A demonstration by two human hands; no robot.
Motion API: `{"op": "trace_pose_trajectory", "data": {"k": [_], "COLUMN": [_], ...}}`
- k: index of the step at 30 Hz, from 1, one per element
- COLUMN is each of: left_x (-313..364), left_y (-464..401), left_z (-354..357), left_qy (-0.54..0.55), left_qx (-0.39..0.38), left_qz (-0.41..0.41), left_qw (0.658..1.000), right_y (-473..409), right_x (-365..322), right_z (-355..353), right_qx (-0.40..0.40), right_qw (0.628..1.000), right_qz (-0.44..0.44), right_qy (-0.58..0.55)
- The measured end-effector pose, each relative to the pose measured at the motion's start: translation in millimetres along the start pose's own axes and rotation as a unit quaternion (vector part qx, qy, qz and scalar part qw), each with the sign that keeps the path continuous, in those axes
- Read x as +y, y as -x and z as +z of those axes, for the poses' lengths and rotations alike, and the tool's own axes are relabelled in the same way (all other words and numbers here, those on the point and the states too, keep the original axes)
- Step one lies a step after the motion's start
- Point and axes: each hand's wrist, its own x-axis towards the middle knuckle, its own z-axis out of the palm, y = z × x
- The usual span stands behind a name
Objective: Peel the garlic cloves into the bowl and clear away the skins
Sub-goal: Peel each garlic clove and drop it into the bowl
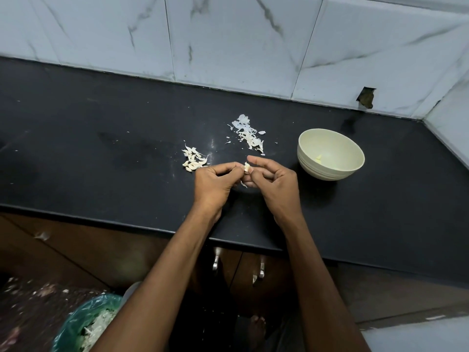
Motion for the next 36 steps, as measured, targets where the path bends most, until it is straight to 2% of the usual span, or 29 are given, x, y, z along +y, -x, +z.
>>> {"op": "trace_pose_trajectory", "data": {"k": [7,14,25,29,36], "left_x": [-2,-3,-9,-11,-12], "left_y": [-3,-4,-10,-11,-10], "left_z": [-1,-1,-1,-3,-3], "left_qy": [0.001,0.003,-0.012,-0.006,-0.012], "left_qx": [-0.003,-0.004,0.019,-0.003,-0.019], "left_qz": [-0.007,-0.011,-0.021,-0.019,-0.007], "left_qw": [1.0,1.0,1.0,1.0,1.0], "right_y": [-3,-4,-4,-3,-3], "right_x": [0,-1,0,-4,-5], "right_z": [0,-1,-1,-3,-3], "right_qx": [0.009,0.008,0.002,0.004,0.009], "right_qw": [1.0,0.998,0.999,0.995,0.993], "right_qz": [0.001,0.021,0.01,0.049,0.064], "right_qy": [0.002,-0.056,-0.048,-0.083,-0.096]}}
